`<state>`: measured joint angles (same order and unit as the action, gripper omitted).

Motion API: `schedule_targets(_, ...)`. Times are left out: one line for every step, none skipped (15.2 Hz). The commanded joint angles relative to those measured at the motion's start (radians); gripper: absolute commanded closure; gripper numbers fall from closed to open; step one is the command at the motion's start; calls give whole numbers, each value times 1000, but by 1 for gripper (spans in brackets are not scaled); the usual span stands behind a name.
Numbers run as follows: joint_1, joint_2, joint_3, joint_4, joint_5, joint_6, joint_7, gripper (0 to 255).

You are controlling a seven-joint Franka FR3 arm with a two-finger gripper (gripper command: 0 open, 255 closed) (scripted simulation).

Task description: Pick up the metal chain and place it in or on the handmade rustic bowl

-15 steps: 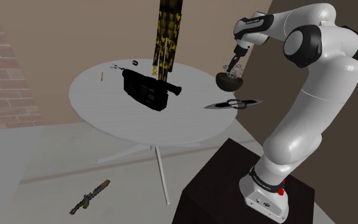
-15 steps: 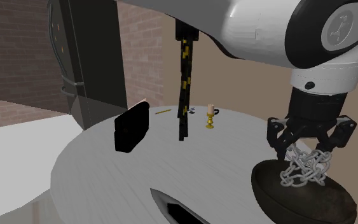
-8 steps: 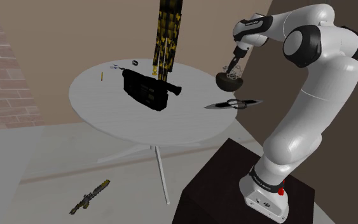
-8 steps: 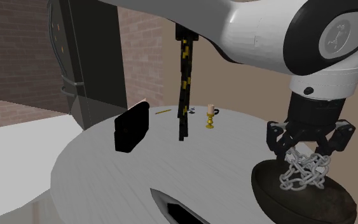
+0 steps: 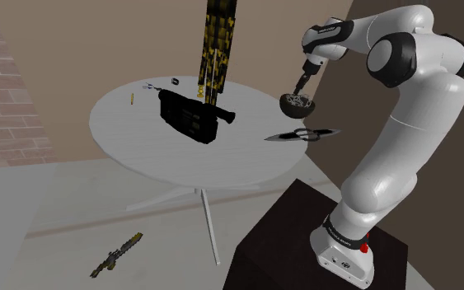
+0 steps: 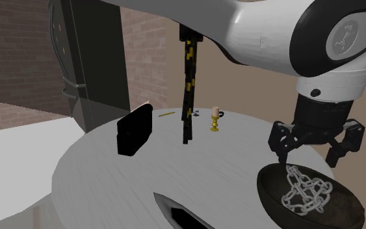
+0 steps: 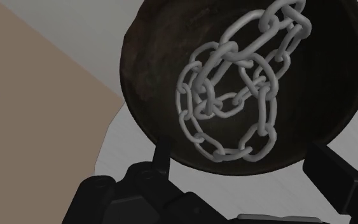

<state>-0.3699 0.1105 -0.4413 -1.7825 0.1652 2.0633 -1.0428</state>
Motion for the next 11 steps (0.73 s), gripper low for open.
schedule_targets(0,-12,-2,18,-8,-29,5,0)
schedule_targets(0,-23,-3,38,-15,-59,10,0)
schedule_targets(0,-33,-4,60,-21,-89,14,0)
schedule_targets(-1,-40,-5,78,-25,-113,16,0)
schedule_targets(-1,-40,-5,78,-25,-113,16,0)
schedule_targets(-1,-40,-5,77,-25,-113,16,0)
schedule_targets(-1,-40,-5,78,-25,-113,16,0)
schedule_targets(-1,-40,-5,78,-25,-113,16,0)
schedule_targets(-1,-40,-5,78,-25,-113,16,0)
schedule_targets(-1,-40,-5,78,-25,-113,16,0)
schedule_targets(-1,-40,-5,78,-25,-113,16,0)
